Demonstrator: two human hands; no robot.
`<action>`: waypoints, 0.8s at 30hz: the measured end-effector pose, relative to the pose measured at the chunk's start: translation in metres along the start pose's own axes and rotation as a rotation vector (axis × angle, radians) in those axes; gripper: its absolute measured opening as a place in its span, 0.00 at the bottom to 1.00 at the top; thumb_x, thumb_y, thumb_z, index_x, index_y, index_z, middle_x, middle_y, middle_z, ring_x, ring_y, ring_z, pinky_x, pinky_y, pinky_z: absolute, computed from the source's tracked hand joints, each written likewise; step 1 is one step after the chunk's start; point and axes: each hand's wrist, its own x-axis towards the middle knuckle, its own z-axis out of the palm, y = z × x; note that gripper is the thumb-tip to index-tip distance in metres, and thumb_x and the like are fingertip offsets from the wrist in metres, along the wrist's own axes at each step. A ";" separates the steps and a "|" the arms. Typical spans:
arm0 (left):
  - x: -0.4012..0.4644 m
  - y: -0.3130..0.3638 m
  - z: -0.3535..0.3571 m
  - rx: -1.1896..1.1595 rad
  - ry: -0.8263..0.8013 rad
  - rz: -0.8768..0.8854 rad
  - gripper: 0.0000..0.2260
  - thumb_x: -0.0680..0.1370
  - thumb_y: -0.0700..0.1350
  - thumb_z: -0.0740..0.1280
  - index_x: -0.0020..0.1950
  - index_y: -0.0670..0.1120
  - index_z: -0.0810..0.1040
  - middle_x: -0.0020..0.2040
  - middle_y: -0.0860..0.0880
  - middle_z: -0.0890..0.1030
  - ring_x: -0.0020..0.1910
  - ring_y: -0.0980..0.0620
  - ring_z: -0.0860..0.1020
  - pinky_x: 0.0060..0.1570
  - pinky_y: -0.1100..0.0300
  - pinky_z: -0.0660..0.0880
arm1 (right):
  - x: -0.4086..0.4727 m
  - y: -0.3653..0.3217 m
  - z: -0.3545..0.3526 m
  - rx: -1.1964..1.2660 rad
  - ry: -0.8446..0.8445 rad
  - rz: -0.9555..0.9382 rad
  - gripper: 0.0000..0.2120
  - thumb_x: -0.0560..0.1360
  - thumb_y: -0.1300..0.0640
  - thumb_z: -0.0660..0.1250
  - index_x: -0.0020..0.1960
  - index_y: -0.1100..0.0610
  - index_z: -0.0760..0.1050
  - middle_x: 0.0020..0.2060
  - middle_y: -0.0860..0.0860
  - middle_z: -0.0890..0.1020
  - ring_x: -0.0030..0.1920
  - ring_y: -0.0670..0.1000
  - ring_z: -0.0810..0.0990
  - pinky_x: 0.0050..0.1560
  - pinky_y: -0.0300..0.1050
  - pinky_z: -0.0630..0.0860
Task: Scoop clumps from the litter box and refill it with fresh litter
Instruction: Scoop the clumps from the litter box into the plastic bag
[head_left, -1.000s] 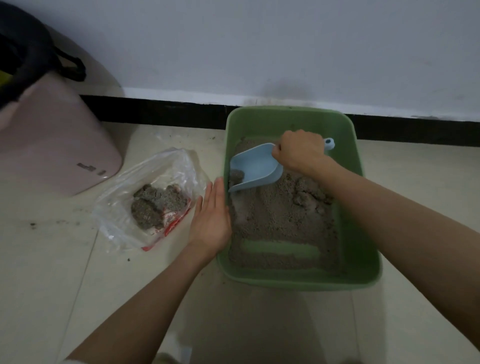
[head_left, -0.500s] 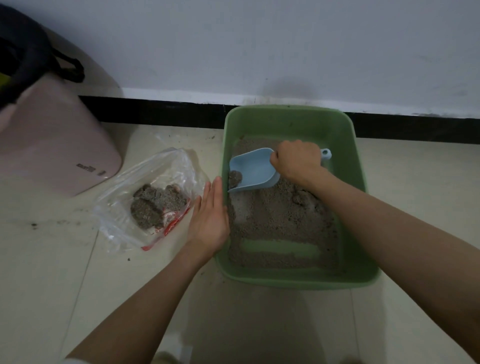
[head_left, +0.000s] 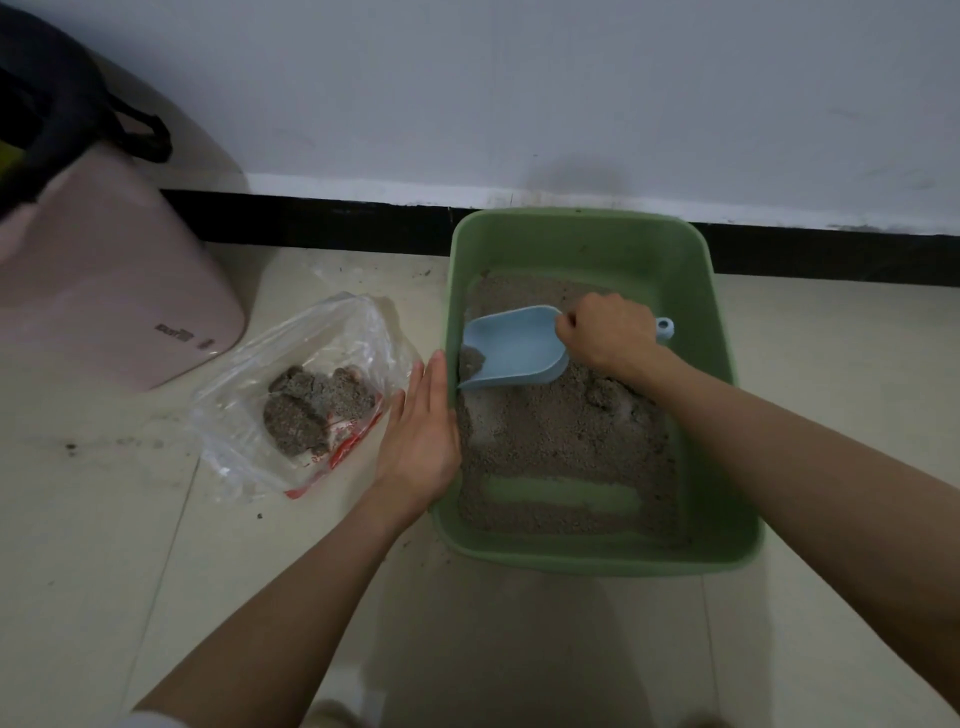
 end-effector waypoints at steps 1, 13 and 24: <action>0.000 0.000 0.000 -0.001 0.005 0.001 0.27 0.82 0.42 0.48 0.76 0.45 0.36 0.78 0.45 0.45 0.76 0.51 0.41 0.72 0.58 0.38 | 0.000 0.002 0.000 0.021 0.020 -0.003 0.18 0.80 0.51 0.54 0.39 0.59 0.74 0.29 0.51 0.72 0.30 0.51 0.71 0.35 0.43 0.72; -0.001 0.001 -0.002 0.001 -0.007 -0.008 0.27 0.82 0.42 0.48 0.76 0.46 0.36 0.78 0.44 0.45 0.76 0.50 0.42 0.72 0.56 0.40 | -0.002 0.016 0.008 0.096 0.041 -0.080 0.18 0.81 0.51 0.53 0.37 0.57 0.70 0.35 0.53 0.75 0.36 0.55 0.74 0.46 0.48 0.72; -0.004 0.001 -0.007 -0.017 -0.022 0.024 0.26 0.82 0.45 0.48 0.76 0.45 0.38 0.78 0.46 0.43 0.76 0.51 0.42 0.71 0.60 0.41 | -0.016 0.034 0.040 0.486 -0.204 0.098 0.14 0.82 0.56 0.53 0.39 0.59 0.68 0.34 0.53 0.71 0.34 0.51 0.68 0.32 0.43 0.62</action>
